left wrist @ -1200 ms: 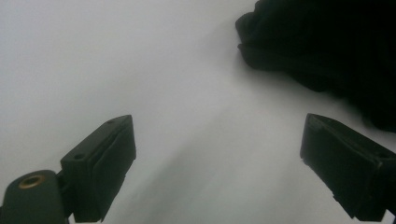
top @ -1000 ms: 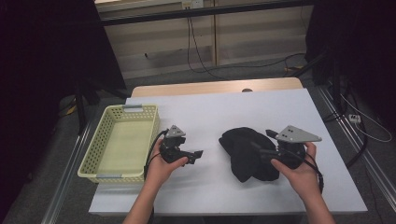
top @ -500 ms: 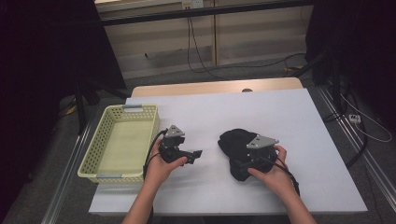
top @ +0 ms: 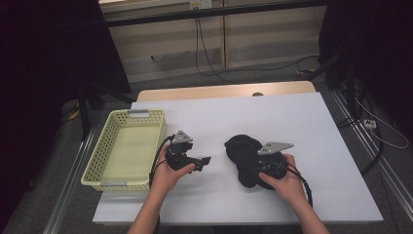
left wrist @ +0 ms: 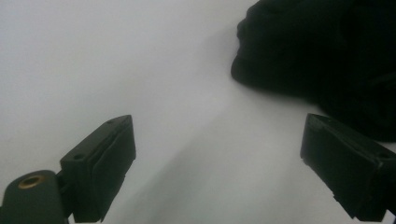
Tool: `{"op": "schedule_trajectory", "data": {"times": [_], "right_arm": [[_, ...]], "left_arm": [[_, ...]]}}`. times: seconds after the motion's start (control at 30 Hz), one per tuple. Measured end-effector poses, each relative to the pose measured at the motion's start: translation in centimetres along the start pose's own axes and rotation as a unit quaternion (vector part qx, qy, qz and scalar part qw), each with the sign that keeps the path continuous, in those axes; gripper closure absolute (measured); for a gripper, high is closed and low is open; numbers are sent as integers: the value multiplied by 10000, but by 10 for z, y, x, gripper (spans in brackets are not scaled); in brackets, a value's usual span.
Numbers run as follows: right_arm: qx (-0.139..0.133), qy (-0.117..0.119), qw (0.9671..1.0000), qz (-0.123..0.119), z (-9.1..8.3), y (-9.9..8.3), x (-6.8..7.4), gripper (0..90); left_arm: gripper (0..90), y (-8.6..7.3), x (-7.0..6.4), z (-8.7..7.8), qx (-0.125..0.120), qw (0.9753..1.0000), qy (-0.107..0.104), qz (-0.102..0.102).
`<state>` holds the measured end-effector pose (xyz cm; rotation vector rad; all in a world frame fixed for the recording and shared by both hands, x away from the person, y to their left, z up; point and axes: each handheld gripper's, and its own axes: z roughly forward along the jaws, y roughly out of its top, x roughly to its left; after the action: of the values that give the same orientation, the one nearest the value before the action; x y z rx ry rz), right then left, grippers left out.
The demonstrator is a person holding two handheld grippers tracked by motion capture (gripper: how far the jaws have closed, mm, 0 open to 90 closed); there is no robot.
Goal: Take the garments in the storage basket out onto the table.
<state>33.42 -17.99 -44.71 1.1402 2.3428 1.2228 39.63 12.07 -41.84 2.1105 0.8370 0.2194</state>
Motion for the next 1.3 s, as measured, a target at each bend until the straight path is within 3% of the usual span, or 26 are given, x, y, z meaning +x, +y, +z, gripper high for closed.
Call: {"op": "schedule_trajectory", "data": {"times": [0.17,0.27,0.37,0.47,0.53,0.6,0.73,0.87,1.03,1.17,1.3], "right_arm": [[-189,599,9979,-162,4,13,29,578],[-209,914,9956,35,10,16,38,458],[-11,367,9989,-287,14,14,38,242],[-206,284,9994,-81,7,13,28,219],[-374,171,9991,-77,-2,14,23,221],[-541,-12,9985,-78,-11,14,17,271],[-783,-259,9966,10,-26,11,3,516],[-797,-554,9952,93,-34,4,-13,759],[-666,-811,9943,199,-34,-3,-27,802],[-590,-1143,9907,452,-33,-12,-42,805],[-516,-1253,9893,547,-33,-19,-52,785]], "left_arm": [[106,0,4,-4,-21,10000,40,18],[104,0,5,-6,-35,10000,74,25],[104,-1,4,-4,3,10000,37,-10],[104,-1,2,-3,3,10000,-9,-18],[104,0,2,-2,12,10000,20,54],[104,-1,2,-2,9,10000,13,36],[104,-1,1,-1,11,10000,-7,51],[104,-1,0,0,-3,10000,-29,11],[104,-1,1,0,18,10000,-31,-12],[104,-1,1,-1,33,10000,-35,47],[104,-1,0,0,26,10000,-36,-10]]}}
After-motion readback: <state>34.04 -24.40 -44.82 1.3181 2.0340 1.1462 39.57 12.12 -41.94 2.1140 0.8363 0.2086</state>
